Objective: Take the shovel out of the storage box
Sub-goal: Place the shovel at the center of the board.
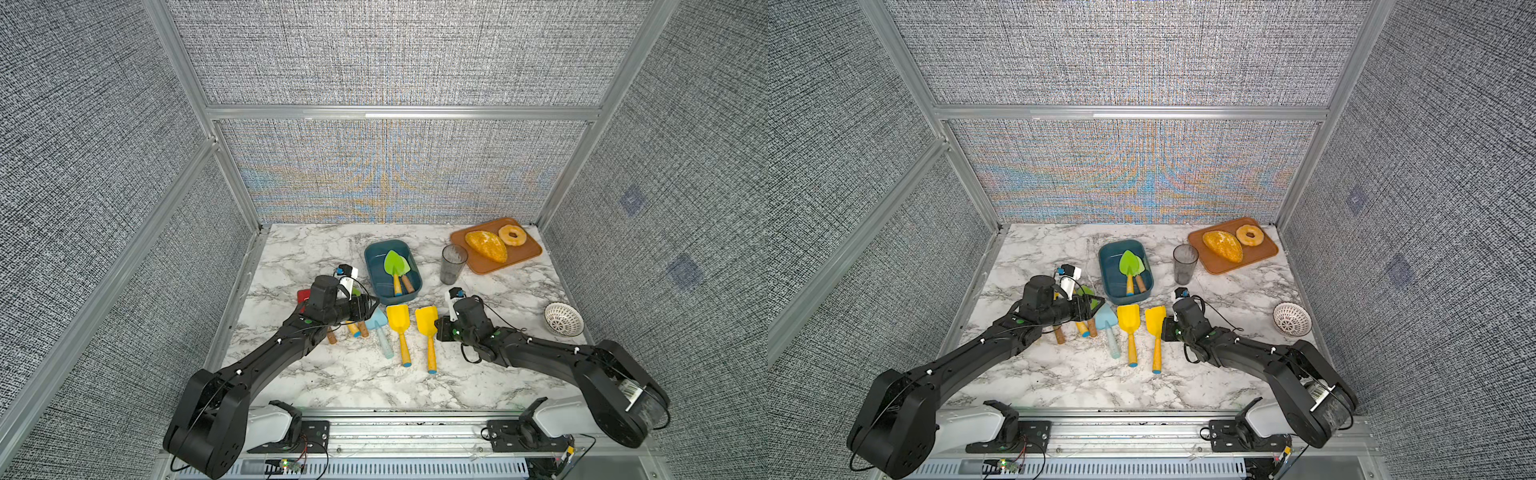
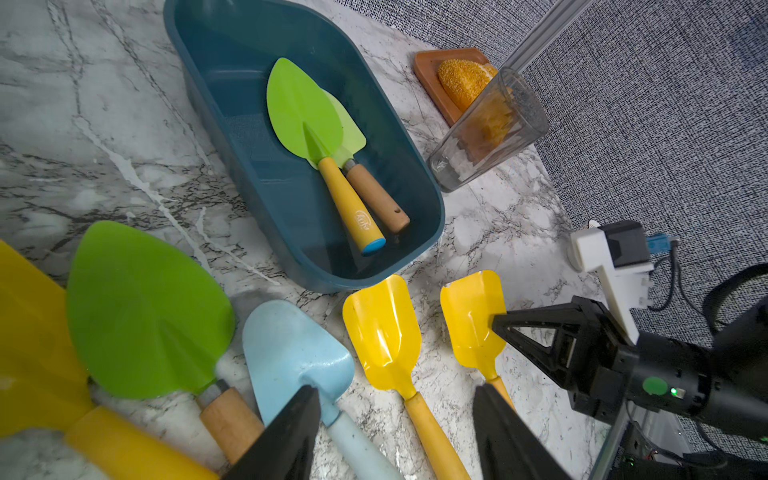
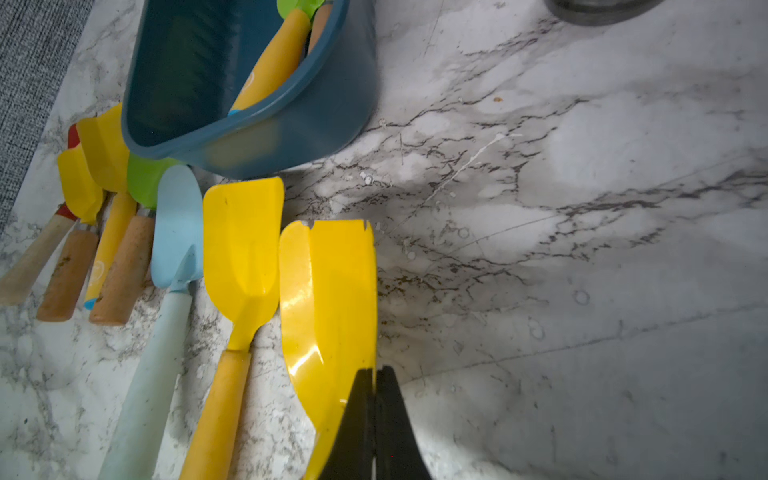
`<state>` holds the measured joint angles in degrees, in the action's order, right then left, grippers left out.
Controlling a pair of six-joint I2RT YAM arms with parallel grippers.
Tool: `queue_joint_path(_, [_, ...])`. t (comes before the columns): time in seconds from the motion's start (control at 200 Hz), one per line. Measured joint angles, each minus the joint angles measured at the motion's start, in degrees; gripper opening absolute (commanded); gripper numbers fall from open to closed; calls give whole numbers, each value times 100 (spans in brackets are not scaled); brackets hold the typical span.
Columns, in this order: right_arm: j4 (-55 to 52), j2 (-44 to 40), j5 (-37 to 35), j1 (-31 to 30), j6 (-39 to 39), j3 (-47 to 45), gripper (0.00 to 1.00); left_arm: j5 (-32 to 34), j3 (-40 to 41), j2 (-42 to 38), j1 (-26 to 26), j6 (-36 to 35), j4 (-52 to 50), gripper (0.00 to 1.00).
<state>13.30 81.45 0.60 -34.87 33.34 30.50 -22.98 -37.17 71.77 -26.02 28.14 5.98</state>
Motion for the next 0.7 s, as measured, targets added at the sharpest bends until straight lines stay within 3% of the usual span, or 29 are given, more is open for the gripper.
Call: queue_joint_path(0.701, [798,979,164,-33,490,363,0,13,-151,-15,-11,-4,-90,63])
